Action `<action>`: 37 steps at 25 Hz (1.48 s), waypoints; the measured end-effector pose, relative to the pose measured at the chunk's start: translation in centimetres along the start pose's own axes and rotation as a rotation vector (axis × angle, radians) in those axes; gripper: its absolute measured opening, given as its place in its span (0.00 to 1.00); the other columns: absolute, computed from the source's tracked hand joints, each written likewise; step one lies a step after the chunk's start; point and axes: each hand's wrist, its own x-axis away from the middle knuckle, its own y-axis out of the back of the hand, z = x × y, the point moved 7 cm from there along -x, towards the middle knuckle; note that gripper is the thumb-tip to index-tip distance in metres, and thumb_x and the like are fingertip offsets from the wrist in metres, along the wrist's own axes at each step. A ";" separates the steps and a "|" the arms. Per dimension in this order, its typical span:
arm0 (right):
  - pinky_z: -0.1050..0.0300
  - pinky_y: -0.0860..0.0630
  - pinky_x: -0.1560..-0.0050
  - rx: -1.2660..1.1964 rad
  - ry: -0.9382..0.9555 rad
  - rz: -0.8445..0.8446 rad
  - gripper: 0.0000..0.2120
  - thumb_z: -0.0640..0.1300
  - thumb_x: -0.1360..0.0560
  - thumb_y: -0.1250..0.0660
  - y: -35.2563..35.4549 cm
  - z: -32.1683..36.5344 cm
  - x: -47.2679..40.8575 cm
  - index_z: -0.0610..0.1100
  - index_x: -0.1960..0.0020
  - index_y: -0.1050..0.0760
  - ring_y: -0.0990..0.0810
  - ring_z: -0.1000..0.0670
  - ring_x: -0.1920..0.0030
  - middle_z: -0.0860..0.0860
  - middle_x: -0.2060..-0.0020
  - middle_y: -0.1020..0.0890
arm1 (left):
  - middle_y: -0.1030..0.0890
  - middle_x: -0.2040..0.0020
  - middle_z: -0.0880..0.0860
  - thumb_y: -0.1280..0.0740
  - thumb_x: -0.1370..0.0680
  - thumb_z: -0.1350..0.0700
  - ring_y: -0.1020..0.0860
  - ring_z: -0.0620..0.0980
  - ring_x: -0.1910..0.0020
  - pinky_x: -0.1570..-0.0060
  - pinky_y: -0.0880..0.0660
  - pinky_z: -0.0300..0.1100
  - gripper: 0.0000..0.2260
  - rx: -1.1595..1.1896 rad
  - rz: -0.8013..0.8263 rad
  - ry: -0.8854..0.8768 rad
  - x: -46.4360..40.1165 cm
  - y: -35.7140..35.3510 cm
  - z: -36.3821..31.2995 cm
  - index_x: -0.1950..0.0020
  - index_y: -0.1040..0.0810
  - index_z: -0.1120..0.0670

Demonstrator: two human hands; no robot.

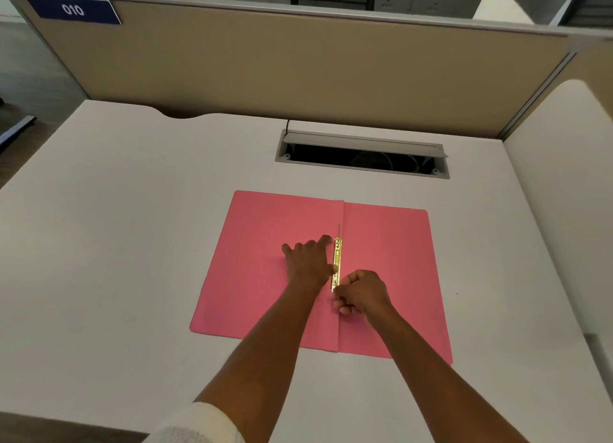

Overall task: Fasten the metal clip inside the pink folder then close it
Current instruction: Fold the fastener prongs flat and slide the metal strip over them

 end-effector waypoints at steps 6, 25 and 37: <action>0.69 0.30 0.61 0.282 0.472 -0.278 0.09 0.37 0.26 0.33 -0.8 -0.6 2.9 0.46 0.53 0.16 0.19 0.55 0.62 0.52 0.59 0.14 | 0.17 0.44 0.52 0.31 0.26 0.41 0.21 0.57 0.42 0.39 0.36 0.55 0.26 -0.005 0.018 -0.021 -0.2 0.1 0.0 0.30 0.31 0.44; 0.56 0.21 0.65 0.654 0.687 -0.338 0.08 0.38 0.25 0.33 -2.3 -0.7 3.1 0.43 0.50 0.16 0.20 0.49 0.66 0.47 0.63 0.17 | 0.21 0.34 0.49 0.26 0.33 0.35 0.24 0.55 0.35 0.35 0.38 0.55 0.39 -0.092 0.191 -0.117 -0.8 -0.1 0.4 0.25 0.35 0.41; 0.59 0.22 0.56 0.502 0.679 -0.296 0.09 0.36 0.25 0.33 -1.5 -0.8 2.8 0.43 0.49 0.16 0.18 0.50 0.60 0.48 0.58 0.14 | 0.21 0.35 0.51 0.27 0.32 0.35 0.24 0.56 0.36 0.34 0.38 0.56 0.40 -0.201 0.203 -0.120 -0.6 0.0 -0.1 0.24 0.37 0.42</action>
